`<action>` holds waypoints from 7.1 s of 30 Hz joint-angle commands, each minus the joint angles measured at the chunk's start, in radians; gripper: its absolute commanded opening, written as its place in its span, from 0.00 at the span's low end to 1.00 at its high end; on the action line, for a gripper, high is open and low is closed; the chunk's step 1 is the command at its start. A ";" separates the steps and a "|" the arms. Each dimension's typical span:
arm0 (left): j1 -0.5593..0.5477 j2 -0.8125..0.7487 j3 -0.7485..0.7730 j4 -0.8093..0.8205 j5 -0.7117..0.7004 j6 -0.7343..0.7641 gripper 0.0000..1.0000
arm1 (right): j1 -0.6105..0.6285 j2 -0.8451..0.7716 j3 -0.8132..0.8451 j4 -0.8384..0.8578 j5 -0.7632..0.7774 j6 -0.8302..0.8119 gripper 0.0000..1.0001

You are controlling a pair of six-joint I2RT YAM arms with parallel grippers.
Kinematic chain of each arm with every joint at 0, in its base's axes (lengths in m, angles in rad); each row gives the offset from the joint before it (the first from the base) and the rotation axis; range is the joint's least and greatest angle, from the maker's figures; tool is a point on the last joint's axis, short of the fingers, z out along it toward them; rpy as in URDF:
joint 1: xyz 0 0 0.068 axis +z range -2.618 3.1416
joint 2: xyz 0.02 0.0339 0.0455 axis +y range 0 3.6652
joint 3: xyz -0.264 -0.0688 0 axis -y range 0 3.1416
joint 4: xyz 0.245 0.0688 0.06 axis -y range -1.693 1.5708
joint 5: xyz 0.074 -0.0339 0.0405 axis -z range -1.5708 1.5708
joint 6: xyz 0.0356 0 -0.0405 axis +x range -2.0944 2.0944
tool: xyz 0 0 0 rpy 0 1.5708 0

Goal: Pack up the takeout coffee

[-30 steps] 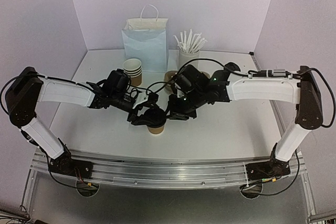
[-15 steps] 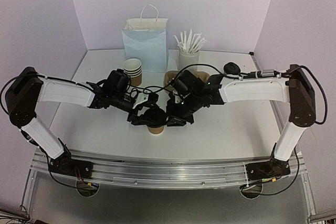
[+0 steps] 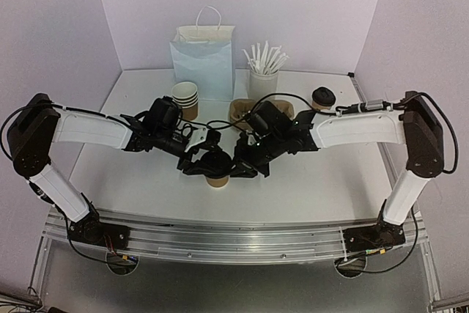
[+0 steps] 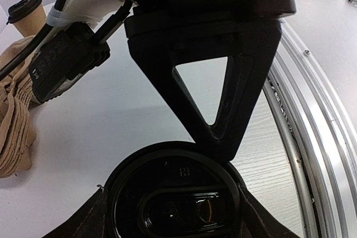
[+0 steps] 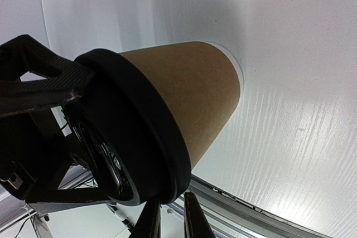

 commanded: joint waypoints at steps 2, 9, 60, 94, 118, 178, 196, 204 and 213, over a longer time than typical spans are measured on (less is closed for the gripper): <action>0.003 0.079 -0.069 -0.223 -0.133 0.062 0.62 | -0.005 0.175 -0.061 -0.185 0.125 0.003 0.10; 0.008 0.056 -0.008 -0.308 -0.125 0.061 0.66 | -0.005 0.057 0.095 -0.201 0.158 -0.212 0.15; 0.295 -0.275 0.103 -0.369 0.023 -0.143 0.99 | 0.098 0.053 0.384 -0.229 0.447 -0.691 0.90; 0.437 -0.452 -0.178 -0.161 -0.241 -0.436 0.99 | 0.229 0.365 0.746 -0.586 0.690 -0.592 0.82; 0.437 -0.429 -0.163 -0.148 -0.231 -0.418 0.99 | 0.128 0.151 0.624 -0.601 0.712 -0.491 0.56; 0.435 -0.389 -0.019 -0.246 -0.184 -0.343 0.99 | -1.048 0.216 0.561 -0.519 0.525 -0.877 0.75; 0.437 -0.366 0.075 -0.224 -0.182 -0.322 0.99 | -1.048 0.139 0.651 -0.528 0.458 -0.917 0.89; 0.538 -0.257 0.372 -0.347 -0.097 -0.118 0.86 | -0.979 0.022 0.665 -0.533 0.346 -0.902 0.85; 0.588 0.113 0.906 -0.618 -0.037 0.337 0.94 | -0.854 -0.071 0.634 -0.533 0.333 -0.899 0.84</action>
